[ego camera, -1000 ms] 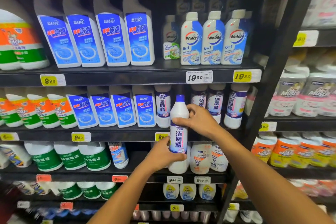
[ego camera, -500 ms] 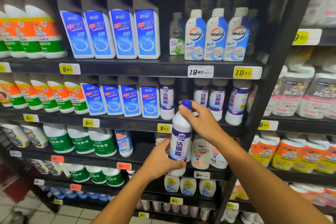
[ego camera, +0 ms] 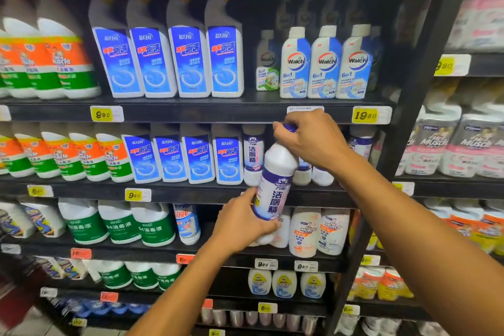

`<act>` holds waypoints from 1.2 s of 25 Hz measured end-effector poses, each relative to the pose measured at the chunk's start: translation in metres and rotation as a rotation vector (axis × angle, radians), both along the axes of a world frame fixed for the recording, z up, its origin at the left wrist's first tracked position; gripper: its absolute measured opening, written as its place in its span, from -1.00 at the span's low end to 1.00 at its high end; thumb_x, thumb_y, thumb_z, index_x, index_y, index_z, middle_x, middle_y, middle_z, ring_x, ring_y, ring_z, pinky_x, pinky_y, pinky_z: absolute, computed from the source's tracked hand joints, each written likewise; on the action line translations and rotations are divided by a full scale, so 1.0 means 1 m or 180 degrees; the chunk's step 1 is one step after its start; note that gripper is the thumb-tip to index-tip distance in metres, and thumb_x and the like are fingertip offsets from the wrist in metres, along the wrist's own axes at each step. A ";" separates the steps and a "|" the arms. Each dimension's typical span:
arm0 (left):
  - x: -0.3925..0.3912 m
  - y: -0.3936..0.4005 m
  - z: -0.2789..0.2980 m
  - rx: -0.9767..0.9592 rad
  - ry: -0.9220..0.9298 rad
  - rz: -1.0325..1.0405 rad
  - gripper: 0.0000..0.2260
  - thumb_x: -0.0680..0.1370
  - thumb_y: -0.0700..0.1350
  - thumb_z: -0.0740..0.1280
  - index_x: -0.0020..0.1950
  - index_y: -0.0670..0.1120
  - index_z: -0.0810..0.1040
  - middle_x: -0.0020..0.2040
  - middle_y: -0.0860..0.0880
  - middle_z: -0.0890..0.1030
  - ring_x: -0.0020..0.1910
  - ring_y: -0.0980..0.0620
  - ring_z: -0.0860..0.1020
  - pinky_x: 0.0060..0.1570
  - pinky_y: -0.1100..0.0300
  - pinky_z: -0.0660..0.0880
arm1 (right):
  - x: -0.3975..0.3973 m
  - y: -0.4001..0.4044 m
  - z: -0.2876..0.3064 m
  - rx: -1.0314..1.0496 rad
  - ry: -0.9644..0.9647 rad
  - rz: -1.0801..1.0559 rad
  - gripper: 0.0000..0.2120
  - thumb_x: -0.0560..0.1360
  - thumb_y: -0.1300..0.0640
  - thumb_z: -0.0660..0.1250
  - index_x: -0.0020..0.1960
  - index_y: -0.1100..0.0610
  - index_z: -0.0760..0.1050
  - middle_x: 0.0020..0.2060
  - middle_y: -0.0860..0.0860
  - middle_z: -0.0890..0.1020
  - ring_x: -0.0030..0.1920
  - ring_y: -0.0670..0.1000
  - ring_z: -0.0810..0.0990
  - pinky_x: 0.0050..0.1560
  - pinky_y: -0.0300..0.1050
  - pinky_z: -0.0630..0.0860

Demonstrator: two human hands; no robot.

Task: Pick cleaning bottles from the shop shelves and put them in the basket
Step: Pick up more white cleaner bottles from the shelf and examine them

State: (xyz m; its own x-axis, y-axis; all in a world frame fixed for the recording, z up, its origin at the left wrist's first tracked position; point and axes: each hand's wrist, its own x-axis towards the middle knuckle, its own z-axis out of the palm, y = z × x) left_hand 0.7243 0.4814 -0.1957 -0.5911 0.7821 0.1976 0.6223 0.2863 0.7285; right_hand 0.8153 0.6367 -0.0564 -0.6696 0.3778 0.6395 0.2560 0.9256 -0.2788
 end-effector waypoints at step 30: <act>-0.036 -0.009 0.009 0.0240 -0.1051 -0.0911 -0.45 0.27 -0.06 0.62 0.22 0.01 0.56 0.07 0.12 0.70 0.04 0.16 0.67 0.18 0.06 0.58 | -0.026 -0.014 -0.028 -0.3526 0.1234 0.1714 -0.87 0.43 0.09 0.45 -0.06 0.11 0.68 -0.14 0.07 0.75 -0.12 -0.02 0.70 -0.07 -0.17 0.61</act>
